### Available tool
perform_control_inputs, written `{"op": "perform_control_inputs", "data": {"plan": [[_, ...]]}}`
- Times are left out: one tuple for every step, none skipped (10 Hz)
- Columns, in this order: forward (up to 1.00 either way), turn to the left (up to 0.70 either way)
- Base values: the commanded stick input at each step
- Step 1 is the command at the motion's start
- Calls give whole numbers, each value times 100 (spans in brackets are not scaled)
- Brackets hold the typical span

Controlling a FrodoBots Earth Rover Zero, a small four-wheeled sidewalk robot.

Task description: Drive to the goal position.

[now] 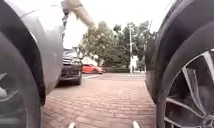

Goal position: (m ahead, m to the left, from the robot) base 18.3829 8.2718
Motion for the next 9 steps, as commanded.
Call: {"op": "perform_control_inputs", "data": {"plan": [[45,0],[45,0],[45,0],[45,0],[45,0],[45,0],[45,0],[45,0],[45,0]]}}
